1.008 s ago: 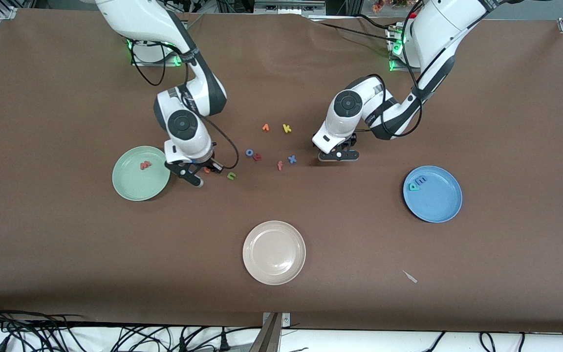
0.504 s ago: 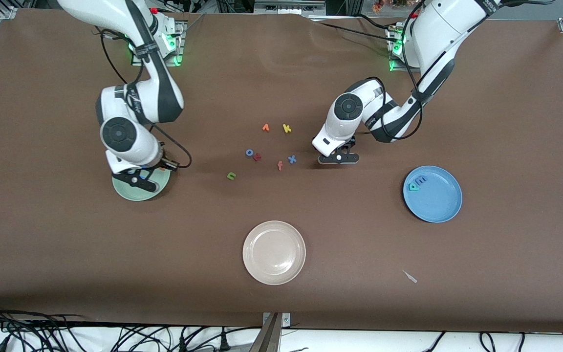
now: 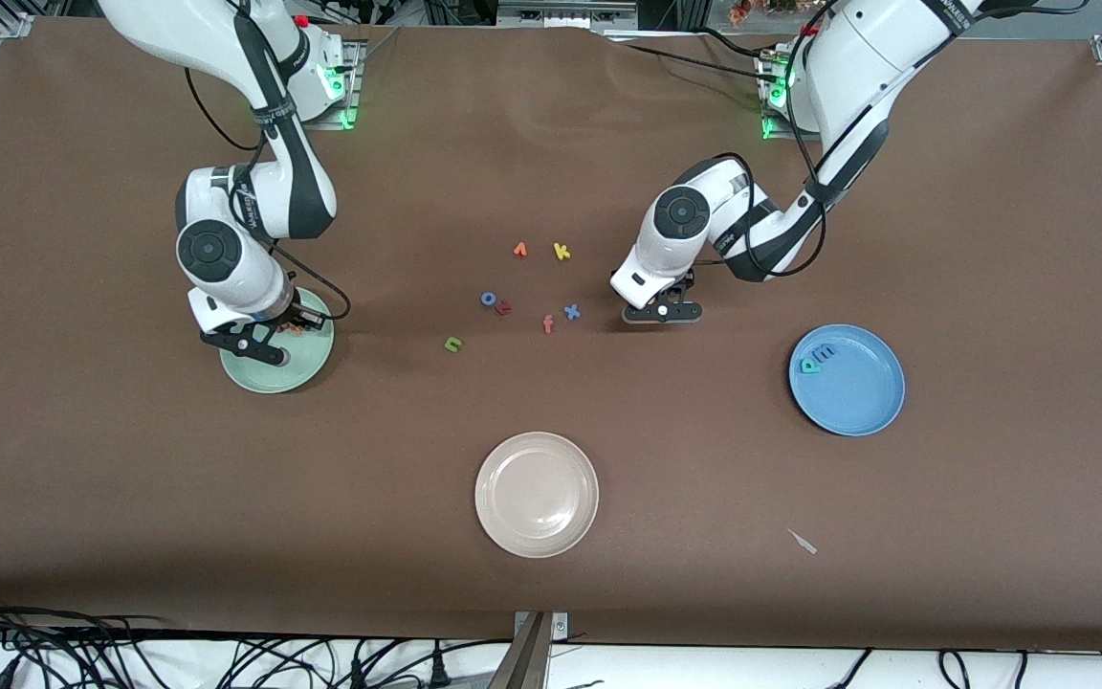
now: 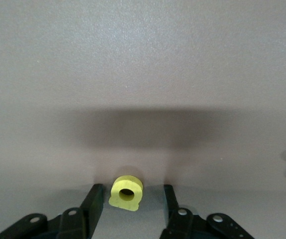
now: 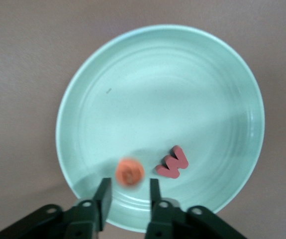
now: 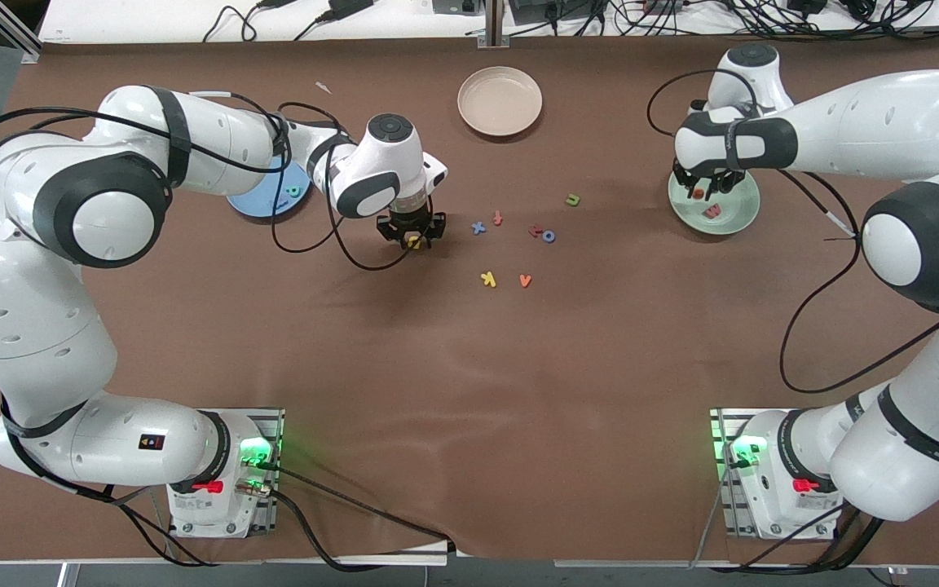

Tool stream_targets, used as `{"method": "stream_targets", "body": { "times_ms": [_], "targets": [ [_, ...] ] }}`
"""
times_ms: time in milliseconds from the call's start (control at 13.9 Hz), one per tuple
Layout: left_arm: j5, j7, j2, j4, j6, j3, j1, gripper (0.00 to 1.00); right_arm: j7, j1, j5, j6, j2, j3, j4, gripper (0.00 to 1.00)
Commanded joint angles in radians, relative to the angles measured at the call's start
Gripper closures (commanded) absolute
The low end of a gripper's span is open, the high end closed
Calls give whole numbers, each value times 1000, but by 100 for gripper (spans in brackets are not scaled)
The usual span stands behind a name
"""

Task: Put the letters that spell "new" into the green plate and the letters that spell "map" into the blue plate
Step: 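Carry the orange e to the green plate while the left gripper grasps the yellow a, then drop the yellow a on the blue plate while the right gripper grasps the green u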

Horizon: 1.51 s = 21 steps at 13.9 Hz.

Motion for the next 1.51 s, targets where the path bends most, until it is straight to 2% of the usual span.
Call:
{"method": "stream_targets", "body": {
  "times_ms": [0,216,360,576,792,1008,1224,1440],
  "targets": [
    [39,-12,17,18,-4,15,-11,57,1,9,1,17,-42,-4,-37,33],
    [41,-6,17,18,-4,17,-11,66,45,12,6,10,-46,14,-30,30],
    [51,-4,15,18,-10,18,-9,71,152,12,7,10,-42,78,-8,29],
    [62,-3,12,34,-22,20,-2,77,290,21,7,9,-16,141,54,27],
    [39,92,8,102,-178,17,14,80,415,35,7,9,26,190,130,26],
    [-60,291,2,207,-376,17,56,81,505,38,9,9,96,232,213,26],
    [-91,555,1,307,-589,17,164,81,574,41,9,10,139,266,266,26],
    [-96,816,1,325,-630,17,297,81,600,49,10,12,165,269,295,26]
  ]
}}
